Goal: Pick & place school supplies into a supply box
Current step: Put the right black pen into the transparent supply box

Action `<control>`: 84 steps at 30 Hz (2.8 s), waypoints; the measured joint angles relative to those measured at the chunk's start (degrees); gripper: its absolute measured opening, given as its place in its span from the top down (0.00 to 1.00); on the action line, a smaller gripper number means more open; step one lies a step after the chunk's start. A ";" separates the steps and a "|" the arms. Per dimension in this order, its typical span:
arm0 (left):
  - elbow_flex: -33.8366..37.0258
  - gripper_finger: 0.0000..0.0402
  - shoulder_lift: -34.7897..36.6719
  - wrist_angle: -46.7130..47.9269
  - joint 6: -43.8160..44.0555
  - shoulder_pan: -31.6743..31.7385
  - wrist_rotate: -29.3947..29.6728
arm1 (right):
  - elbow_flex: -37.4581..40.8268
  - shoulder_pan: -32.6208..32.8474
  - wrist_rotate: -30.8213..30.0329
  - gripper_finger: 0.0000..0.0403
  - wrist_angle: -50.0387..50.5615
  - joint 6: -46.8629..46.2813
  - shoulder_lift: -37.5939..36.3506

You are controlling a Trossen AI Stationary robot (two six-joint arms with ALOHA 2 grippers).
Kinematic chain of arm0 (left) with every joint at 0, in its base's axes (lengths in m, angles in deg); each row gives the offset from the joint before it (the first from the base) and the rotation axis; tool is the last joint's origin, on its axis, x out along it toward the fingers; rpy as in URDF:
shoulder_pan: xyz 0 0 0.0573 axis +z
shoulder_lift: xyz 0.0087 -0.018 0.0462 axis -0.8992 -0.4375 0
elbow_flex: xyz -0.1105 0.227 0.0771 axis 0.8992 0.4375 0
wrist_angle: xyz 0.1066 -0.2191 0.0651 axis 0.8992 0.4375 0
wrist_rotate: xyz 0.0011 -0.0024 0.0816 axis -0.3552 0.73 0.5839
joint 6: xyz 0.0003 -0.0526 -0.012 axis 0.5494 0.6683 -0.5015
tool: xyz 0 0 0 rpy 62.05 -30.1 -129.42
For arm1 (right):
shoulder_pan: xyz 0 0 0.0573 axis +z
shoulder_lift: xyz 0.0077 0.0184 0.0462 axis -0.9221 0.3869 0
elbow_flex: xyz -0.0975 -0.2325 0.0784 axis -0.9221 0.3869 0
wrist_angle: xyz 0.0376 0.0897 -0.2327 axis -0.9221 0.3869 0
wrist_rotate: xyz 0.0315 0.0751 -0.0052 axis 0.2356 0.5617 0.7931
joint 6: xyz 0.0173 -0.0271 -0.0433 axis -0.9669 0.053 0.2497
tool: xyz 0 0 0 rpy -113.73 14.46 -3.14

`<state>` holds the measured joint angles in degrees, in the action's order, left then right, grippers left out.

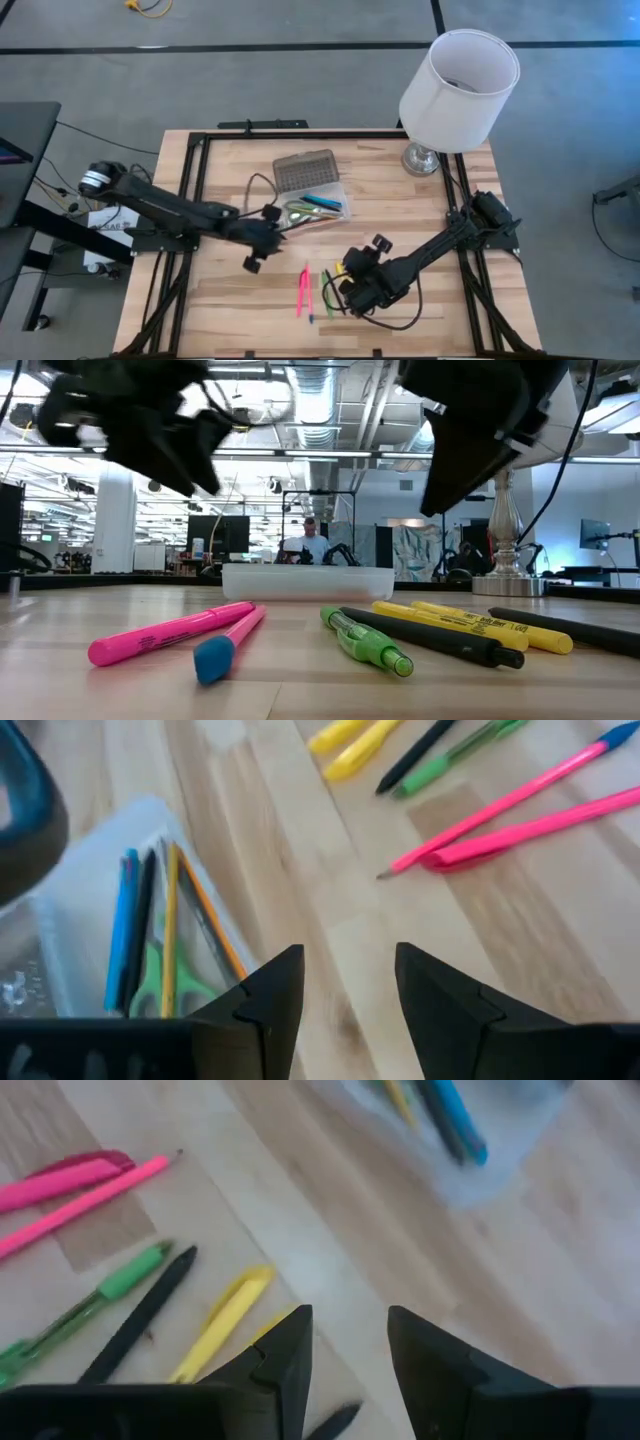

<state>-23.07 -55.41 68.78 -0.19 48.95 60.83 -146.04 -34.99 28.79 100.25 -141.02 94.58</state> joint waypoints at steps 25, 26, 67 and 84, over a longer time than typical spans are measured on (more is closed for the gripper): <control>24.57 0.62 38.81 -13.64 -6.10 -3.44 9.92 | 0.02 -1.90 28.01 0.69 0.65 -29.31 0.00; 24.57 0.62 38.81 -13.64 -6.11 -3.44 9.90 | 0.02 -1.89 28.01 0.69 0.55 -29.31 0.00; 24.54 0.62 38.66 -12.63 -4.29 -3.44 10.95 | -0.24 -1.19 34.07 0.75 0.64 -24.58 8.42; 24.52 0.62 38.66 -12.60 -4.27 -3.44 10.96 | -0.01 -0.50 38.77 0.93 7.25 -25.30 8.66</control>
<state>1.45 -16.75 56.19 -4.47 45.51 71.79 -146.05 -35.49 67.56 107.50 -166.32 103.24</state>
